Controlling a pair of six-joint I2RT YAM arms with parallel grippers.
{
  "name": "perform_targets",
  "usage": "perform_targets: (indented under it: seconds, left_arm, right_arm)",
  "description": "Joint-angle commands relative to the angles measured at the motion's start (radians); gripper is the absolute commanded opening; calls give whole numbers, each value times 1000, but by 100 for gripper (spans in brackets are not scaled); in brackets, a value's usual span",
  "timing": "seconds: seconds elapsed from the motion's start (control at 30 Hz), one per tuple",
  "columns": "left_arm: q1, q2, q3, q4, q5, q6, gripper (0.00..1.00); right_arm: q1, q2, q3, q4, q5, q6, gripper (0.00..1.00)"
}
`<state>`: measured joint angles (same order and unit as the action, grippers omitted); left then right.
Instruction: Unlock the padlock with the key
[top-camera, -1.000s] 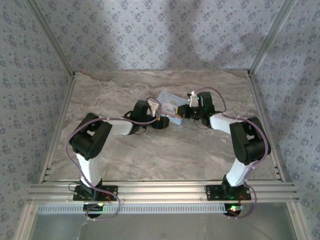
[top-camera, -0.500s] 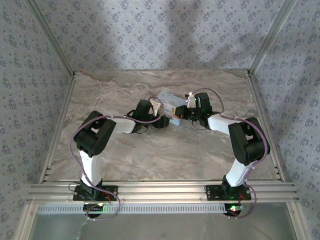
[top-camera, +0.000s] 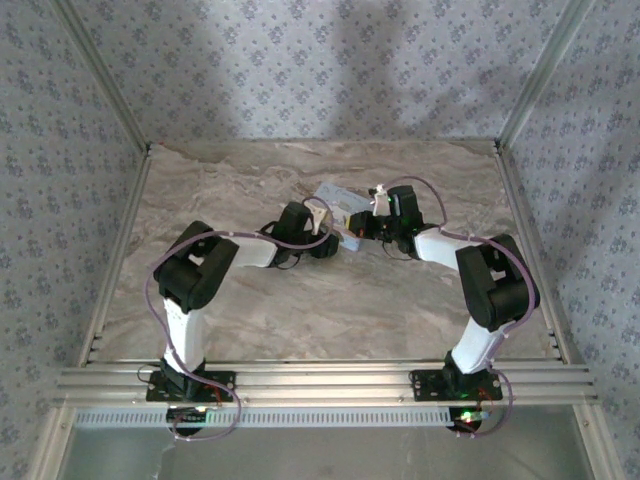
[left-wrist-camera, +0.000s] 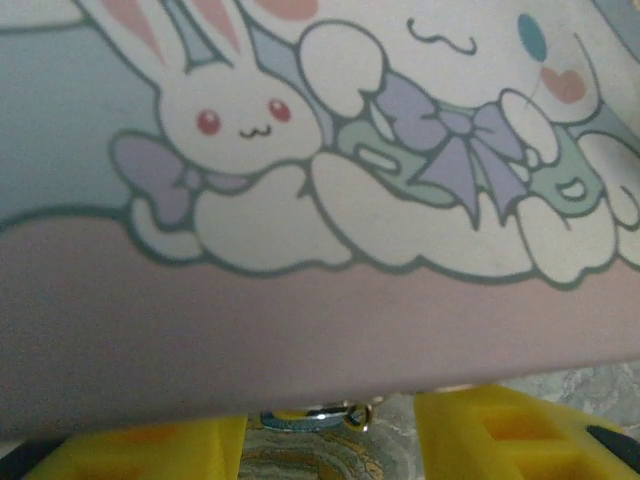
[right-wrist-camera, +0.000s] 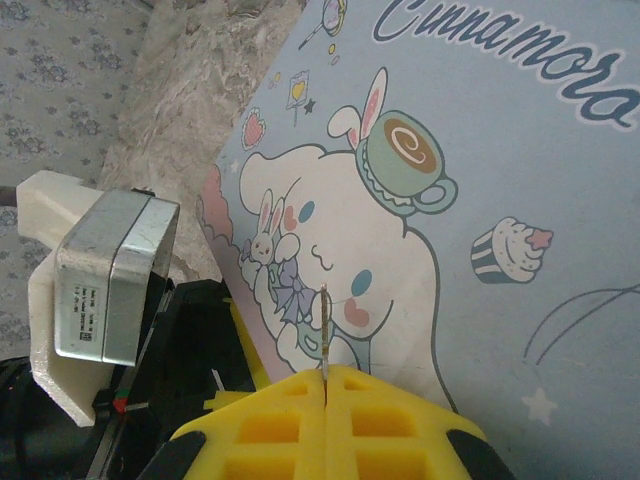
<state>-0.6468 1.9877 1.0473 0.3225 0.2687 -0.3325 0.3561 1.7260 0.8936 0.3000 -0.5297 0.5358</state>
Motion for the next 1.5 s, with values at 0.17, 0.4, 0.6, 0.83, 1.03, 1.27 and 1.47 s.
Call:
perform_targets:
  seconds: [0.17,0.4,0.6,0.83,1.03,1.27,1.47]
  left_arm:
    - [-10,29,49,-36,-47,18,43]
    - [-11,23,46,-40,-60,14,32]
    - [-11,-1,39,-44,-48,7,24]
    - [-11,-70,20,-97,-2,-37,24]
    - [-13,-123,36,-182,83,-122,24]
    - [-16,-161,19,-186,173,-261,24]
    - [-19,-176,7,-172,222,-385,23]
  right_arm:
    - [16,6,-17,-55,17,13,0]
    - [20,-9,-22,-40,17,10,0]
    - [17,-67,-31,-9,34,-4,0]
    - [12,-218,-103,-17,90,-64,0]
    - [25,-375,-217,-48,156,-126,0]
    - [103,-525,-376,-21,282,-170,0]
    - [200,-569,-497,72,399,-211,0]
